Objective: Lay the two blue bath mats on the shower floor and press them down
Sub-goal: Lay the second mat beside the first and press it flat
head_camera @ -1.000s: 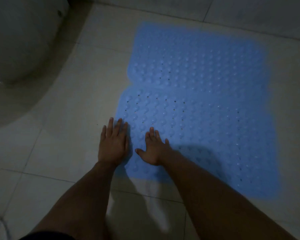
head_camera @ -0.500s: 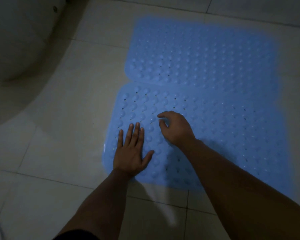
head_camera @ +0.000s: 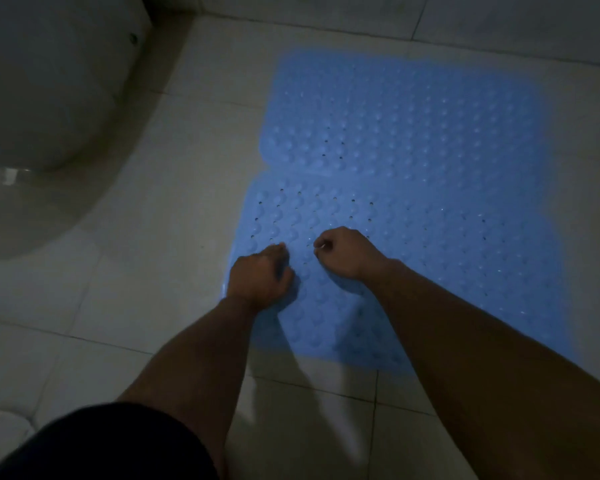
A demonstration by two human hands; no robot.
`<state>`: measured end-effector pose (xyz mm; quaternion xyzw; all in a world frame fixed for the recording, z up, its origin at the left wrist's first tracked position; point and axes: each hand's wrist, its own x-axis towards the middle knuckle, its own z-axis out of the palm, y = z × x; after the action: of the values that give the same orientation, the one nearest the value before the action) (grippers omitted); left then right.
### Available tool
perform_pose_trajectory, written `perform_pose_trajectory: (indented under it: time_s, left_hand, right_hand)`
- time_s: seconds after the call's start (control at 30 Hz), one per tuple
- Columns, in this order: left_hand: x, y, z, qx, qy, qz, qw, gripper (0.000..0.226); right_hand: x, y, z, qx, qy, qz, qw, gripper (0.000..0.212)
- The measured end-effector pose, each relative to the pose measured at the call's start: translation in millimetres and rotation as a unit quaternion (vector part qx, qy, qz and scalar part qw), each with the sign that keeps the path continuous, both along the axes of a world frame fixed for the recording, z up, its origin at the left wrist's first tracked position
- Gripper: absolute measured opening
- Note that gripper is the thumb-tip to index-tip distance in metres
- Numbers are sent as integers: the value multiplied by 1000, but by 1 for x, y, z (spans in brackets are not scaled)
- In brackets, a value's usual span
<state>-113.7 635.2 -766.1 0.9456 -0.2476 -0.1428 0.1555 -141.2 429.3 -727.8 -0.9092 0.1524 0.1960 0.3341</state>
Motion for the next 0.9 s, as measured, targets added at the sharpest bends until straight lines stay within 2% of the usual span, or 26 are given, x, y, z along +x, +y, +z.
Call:
perform_pose_trajectory:
  time_s: [0.07, 0.2, 0.33, 0.4, 0.53, 0.7, 0.83, 0.9]
  left_hand:
    - [22, 8, 12, -30, -35, 26, 999, 53]
    - [34, 42, 4, -2, -75, 46, 996, 59]
    - [27, 71, -9, 40, -90, 63, 993, 63]
    - [23, 81, -16, 47, -90, 77, 992, 62]
    - [23, 99, -30, 50, -92, 101, 989, 57]
    - [26, 111, -41, 39, -89, 109, 989, 53]
    - [29, 109, -35, 33, -77, 103, 991, 55]
    - [32, 102, -26, 30, -71, 98, 992, 57]
  right_hand:
    - [12, 15, 7, -23, 13, 13, 1000, 23]
    - [4, 75, -8, -66, -36, 45, 996, 33]
    - [-36, 143, -50, -154, -66, 103, 980, 67]
    - [-48, 161, -67, -190, -73, 101, 974, 83]
    - [-50, 169, -81, -222, -101, 86, 966, 91]
    - [-47, 170, -83, -237, -94, 86, 963, 93]
    - [-42, 167, -78, -177, -78, 86, 977, 96]
    - [-32, 160, -65, -143, -30, 101, 984, 94]
